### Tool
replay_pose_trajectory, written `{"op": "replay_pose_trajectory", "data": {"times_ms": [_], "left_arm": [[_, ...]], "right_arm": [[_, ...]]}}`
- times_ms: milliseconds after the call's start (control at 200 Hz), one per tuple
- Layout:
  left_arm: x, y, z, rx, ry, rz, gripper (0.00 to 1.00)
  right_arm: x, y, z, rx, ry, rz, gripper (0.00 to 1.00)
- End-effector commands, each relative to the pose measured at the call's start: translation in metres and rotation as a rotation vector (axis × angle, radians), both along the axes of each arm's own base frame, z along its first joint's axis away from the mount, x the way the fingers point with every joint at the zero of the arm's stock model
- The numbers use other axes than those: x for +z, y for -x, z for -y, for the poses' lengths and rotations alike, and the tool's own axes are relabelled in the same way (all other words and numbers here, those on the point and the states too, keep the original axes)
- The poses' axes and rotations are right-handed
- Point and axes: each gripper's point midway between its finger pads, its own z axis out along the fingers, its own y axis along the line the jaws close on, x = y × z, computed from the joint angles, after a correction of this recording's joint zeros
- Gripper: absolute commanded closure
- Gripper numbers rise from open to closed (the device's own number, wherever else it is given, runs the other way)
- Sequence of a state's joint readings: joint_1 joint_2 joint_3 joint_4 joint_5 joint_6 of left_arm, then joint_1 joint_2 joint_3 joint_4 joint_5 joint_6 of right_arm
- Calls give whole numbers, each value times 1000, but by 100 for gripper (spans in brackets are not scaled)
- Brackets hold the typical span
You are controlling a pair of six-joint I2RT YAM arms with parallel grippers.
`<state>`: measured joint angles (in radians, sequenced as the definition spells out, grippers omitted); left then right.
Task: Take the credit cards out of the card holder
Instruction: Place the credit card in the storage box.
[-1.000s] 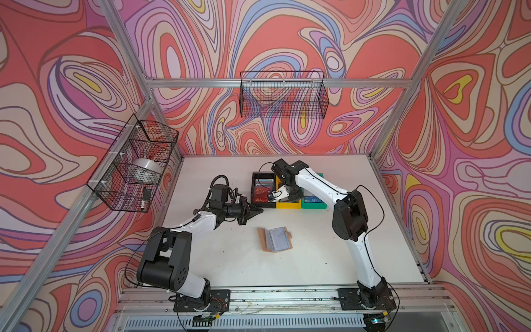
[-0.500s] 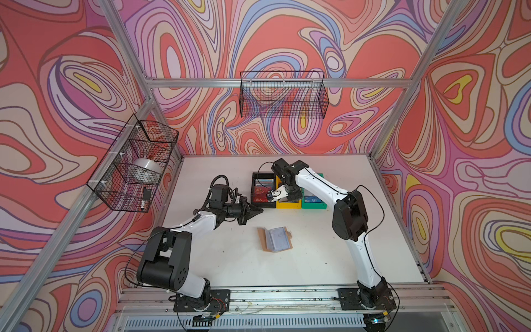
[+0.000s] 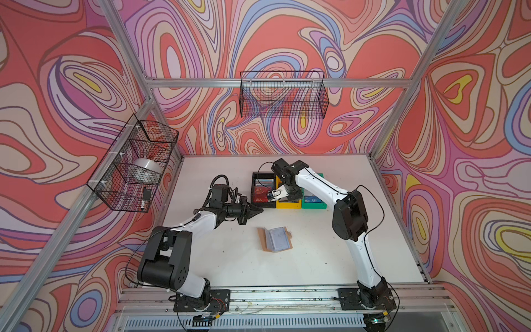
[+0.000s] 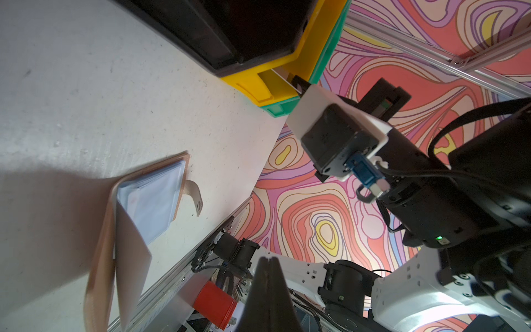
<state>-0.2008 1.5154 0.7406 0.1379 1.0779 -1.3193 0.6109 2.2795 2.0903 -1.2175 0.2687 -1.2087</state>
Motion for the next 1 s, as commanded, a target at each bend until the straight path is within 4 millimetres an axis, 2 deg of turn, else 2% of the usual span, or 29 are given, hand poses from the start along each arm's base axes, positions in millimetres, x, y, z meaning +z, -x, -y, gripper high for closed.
{"op": "replay_pose_trajectory", "data": {"times_ms": [0, 270, 601, 991], "left_arm": [[4, -5, -1, -3, 9, 14, 100], [3, -5, -1, -4, 8, 14, 100], [2, -6, -1, -2, 9, 11, 100], [2, -7, -1, -3, 9, 8, 100]], "right_arm": [[10, -2, -10, -12, -59, 16, 100], [18, -4, -20, -2, -120, 36, 100], [29, 8, -27, -10, -182, -9, 100], [13, 10, -13, -37, -103, -19, 100]]}}
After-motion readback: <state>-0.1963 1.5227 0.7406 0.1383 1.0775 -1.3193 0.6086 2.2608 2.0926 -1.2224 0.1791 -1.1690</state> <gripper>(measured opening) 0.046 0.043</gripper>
